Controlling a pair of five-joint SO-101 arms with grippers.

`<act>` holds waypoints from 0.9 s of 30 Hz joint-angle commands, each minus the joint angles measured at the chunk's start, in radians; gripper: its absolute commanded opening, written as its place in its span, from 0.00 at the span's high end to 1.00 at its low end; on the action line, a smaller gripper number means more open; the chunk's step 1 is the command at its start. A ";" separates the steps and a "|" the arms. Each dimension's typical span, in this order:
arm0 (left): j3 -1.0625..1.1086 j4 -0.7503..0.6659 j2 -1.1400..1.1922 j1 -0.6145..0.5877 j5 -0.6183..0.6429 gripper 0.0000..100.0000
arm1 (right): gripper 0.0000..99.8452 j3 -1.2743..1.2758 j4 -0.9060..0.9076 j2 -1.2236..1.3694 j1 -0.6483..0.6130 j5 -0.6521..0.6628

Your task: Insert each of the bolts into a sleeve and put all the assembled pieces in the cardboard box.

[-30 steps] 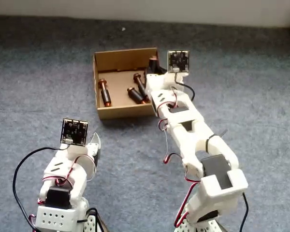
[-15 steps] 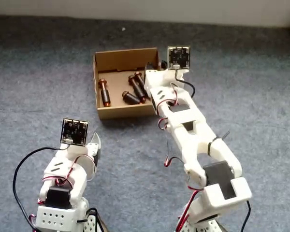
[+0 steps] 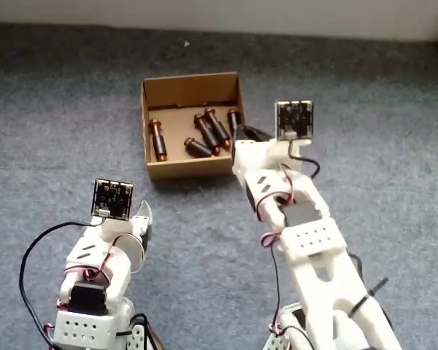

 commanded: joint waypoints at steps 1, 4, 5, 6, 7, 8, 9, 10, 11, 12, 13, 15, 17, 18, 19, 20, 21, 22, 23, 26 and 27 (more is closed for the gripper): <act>0.018 0.006 0.002 -0.005 -0.009 0.90 | 0.99 0.084 0.068 -0.200 -0.004 -0.005; 0.018 0.006 0.002 -0.005 -0.009 0.90 | 0.99 0.162 0.154 -0.332 -0.004 -0.005; 0.018 0.006 0.002 -0.005 -0.009 0.90 | 0.99 0.186 0.182 -0.375 -0.004 -0.005; 0.018 0.006 0.002 -0.005 -0.009 0.90 | 0.99 0.214 0.208 -0.420 -0.002 -0.005; 0.018 0.006 0.002 -0.005 -0.009 0.90 | 0.99 0.240 0.232 -0.467 -0.001 -0.005; 0.018 0.006 0.002 -0.005 -0.009 0.90 | 0.99 0.269 0.255 -0.515 0.001 -0.005; 0.018 0.006 0.002 -0.005 -0.009 0.90 | 0.99 0.297 0.278 -0.564 0.001 -0.005; 0.018 0.006 0.002 -0.005 -0.009 0.90 | 0.99 0.326 0.303 -0.615 0.001 -0.005; 0.018 0.006 0.002 -0.005 -0.009 0.90 | 0.99 0.355 0.329 -0.667 0.001 -0.005; 0.018 0.006 0.002 -0.005 -0.009 0.90 | 0.99 0.384 0.354 -0.719 0.001 -0.005; 0.018 0.006 0.002 -0.005 -0.009 0.90 | 0.99 0.415 0.380 -0.774 0.001 -0.005; 0.018 0.006 0.002 -0.005 -0.009 0.90 | 0.99 0.478 0.435 -0.883 0.001 -0.005; 0.018 0.006 0.002 -0.005 -0.009 0.90 | 0.99 0.541 0.506 -1.001 0.001 -0.005; 0.018 0.006 0.002 -0.005 -0.009 0.90 | 0.99 0.572 0.542 -1.056 0.001 -0.005; 0.018 0.006 0.002 -0.005 -0.009 0.90 | 0.99 0.604 0.579 -1.116 0.001 -0.005; 0.018 0.006 0.002 -0.005 -0.009 0.90 | 0.99 0.627 0.610 -1.155 0.001 -0.005; 0.018 0.006 0.002 -0.005 -0.009 0.90 | 0.99 0.647 0.630 -1.162 0.001 -0.008; 0.018 0.006 0.002 -0.005 -0.009 0.90 | 0.99 0.662 0.642 -1.145 0.002 -0.009; 0.018 0.006 0.002 -0.005 -0.009 0.90 | 0.99 0.671 0.648 -1.125 0.002 -0.011; 0.018 0.006 0.002 -0.005 -0.009 0.90 | 0.99 0.682 0.653 -1.113 0.002 -0.011; 0.018 0.006 0.002 -0.005 -0.009 0.90 | 0.99 0.693 0.657 -1.119 0.002 -0.011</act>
